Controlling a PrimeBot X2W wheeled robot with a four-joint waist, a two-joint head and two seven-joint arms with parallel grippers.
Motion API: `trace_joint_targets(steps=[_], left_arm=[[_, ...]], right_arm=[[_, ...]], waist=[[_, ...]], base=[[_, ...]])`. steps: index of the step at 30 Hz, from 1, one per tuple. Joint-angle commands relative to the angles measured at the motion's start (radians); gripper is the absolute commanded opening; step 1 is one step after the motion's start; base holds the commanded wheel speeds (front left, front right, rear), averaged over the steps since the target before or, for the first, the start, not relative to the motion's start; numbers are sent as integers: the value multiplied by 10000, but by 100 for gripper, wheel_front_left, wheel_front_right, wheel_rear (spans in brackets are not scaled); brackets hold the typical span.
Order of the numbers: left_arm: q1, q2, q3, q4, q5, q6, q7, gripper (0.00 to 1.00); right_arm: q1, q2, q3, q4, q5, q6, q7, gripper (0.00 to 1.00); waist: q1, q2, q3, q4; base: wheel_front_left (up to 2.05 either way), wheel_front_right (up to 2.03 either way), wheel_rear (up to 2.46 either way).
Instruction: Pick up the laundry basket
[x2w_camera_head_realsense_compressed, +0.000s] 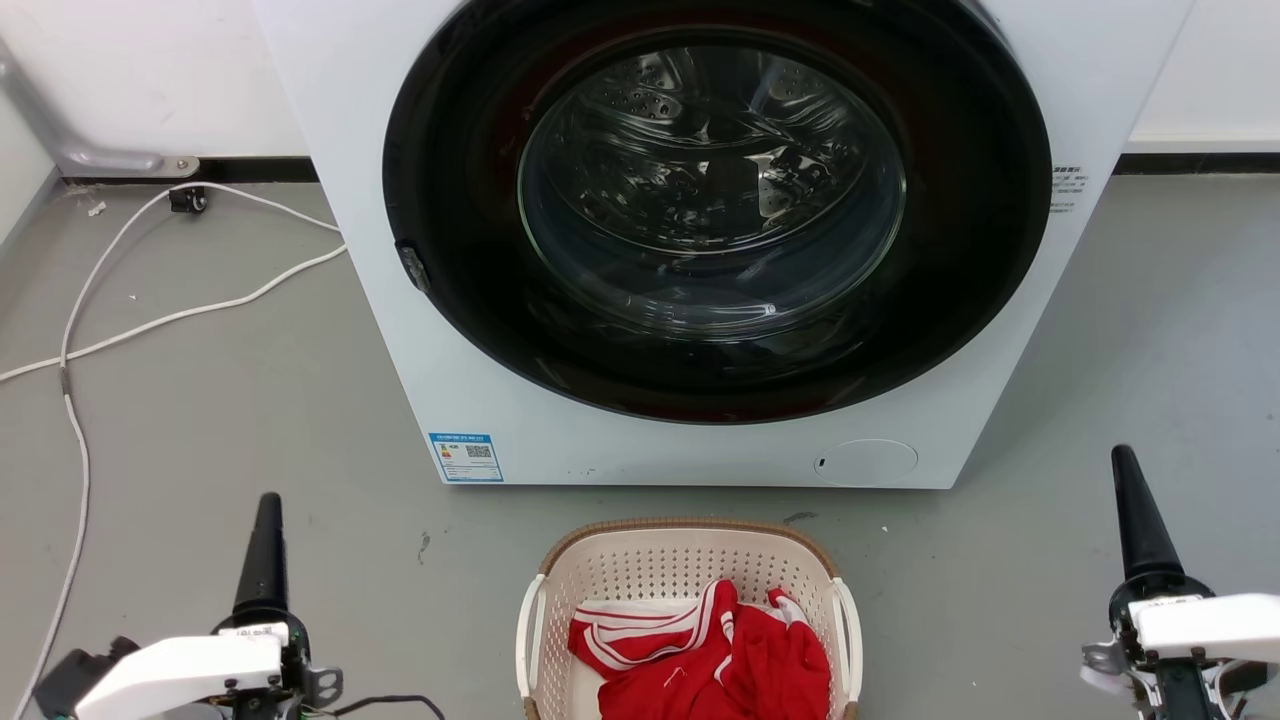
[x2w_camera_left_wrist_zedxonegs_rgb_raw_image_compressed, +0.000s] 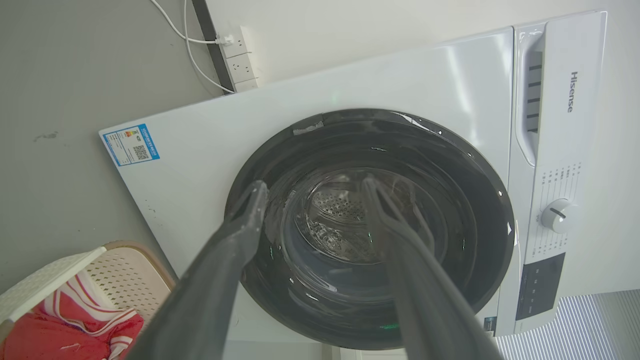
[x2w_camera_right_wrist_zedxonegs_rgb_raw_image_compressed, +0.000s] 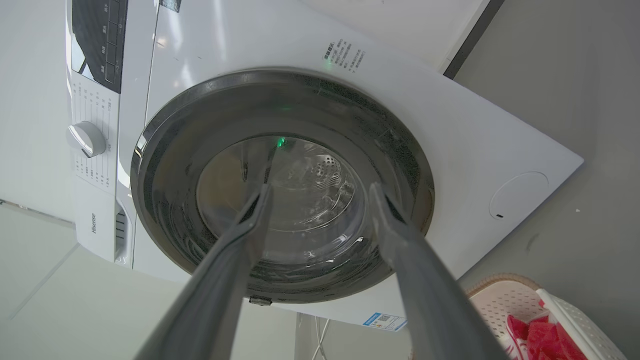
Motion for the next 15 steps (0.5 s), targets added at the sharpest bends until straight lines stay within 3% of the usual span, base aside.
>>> trace_joint_targets(steps=[1,10,15], left_arm=[[-24,37,118,-318,432,40,-104,100],[112,36,-89,-1616,2646,557,-421,100],[263,39,-690,-2132,3771,466,-581,100]], right_arm=[[-177,-29,-14,-391,-548,3,-99,100],[-100,-26,401,-1660,-3334,3,-407,100],[-12,-26,584,-2108,-4665,3,-570,100]], waist=[[0,0,2,2],[0,0,30,2],[0,0,58,6]], base=[[0,0,0],[0,0,0],[0,0,0]])
